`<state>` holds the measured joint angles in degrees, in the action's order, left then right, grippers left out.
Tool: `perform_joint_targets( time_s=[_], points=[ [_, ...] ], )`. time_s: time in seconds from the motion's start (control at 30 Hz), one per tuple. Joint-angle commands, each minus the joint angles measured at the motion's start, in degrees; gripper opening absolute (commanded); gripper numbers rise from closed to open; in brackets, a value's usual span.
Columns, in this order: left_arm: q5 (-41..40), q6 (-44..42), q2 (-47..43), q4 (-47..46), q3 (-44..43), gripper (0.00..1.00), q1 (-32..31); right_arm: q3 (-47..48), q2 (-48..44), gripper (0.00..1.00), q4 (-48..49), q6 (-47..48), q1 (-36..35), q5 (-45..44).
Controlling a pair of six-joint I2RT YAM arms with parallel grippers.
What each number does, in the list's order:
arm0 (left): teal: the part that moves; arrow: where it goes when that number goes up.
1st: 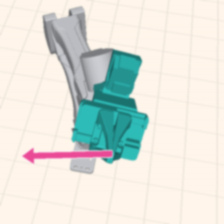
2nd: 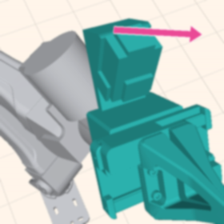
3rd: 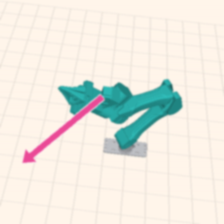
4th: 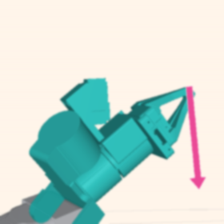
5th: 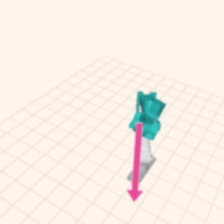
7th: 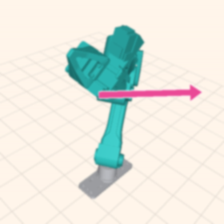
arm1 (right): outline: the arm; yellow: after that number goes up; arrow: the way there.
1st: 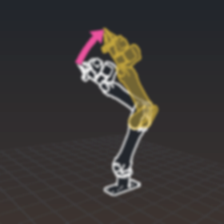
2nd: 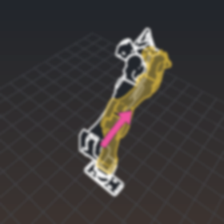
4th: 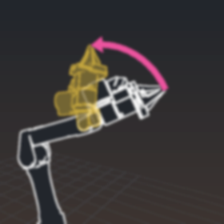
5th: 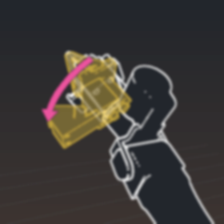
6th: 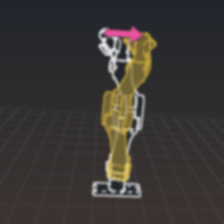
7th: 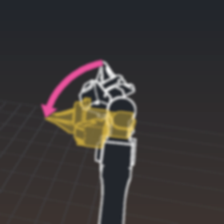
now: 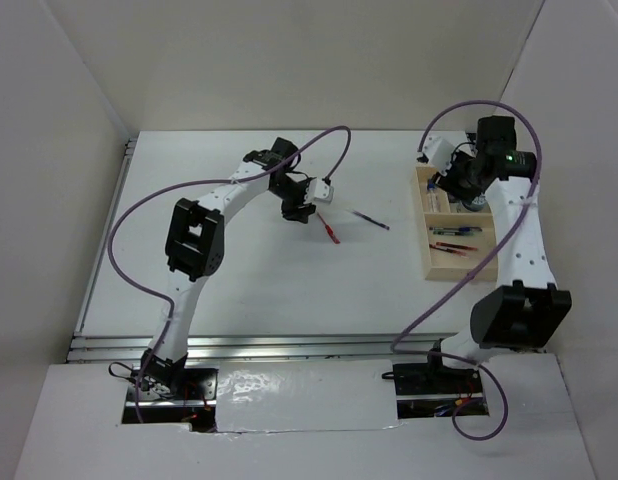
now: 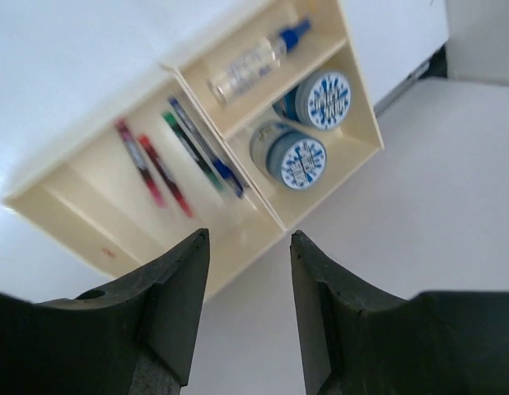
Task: Sort the stationery into containers
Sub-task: Pick up the pen from the center of the board.
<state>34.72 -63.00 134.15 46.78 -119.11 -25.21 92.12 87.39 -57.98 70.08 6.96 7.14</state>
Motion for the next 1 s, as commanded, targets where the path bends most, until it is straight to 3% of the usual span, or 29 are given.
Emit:
perform_joint_targets(
  time_s=[0.0,0.33,0.6,0.7,0.97],
  points=[
    [6.76,-5.12,1.98,-0.11,-1.91,0.6,0.69,2.98,-6.09,0.51,-8.81,-10.05,-0.81,12.01],
    [11.24,-4.5,7.43,-1.87,-6.83,0.61,-0.36,1.93,-12.34,0.52,-12.51,-16.82,-1.34,20.28],
    [13.45,5.95,12.62,-8.47,-11.92,0.72,-0.1,2.01,-14.97,0.52,-14.88,-18.49,-1.25,22.57],
    [11.25,5.97,14.91,-4.61,-16.67,0.72,-0.45,2.63,-15.5,0.52,-15.59,-18.23,-1.16,22.39],
    [5.01,1.49,15.53,12.43,-15.8,0.71,-0.28,5.61,-14.71,0.52,-17.17,-18.67,-1.34,23.8]
  ],
)
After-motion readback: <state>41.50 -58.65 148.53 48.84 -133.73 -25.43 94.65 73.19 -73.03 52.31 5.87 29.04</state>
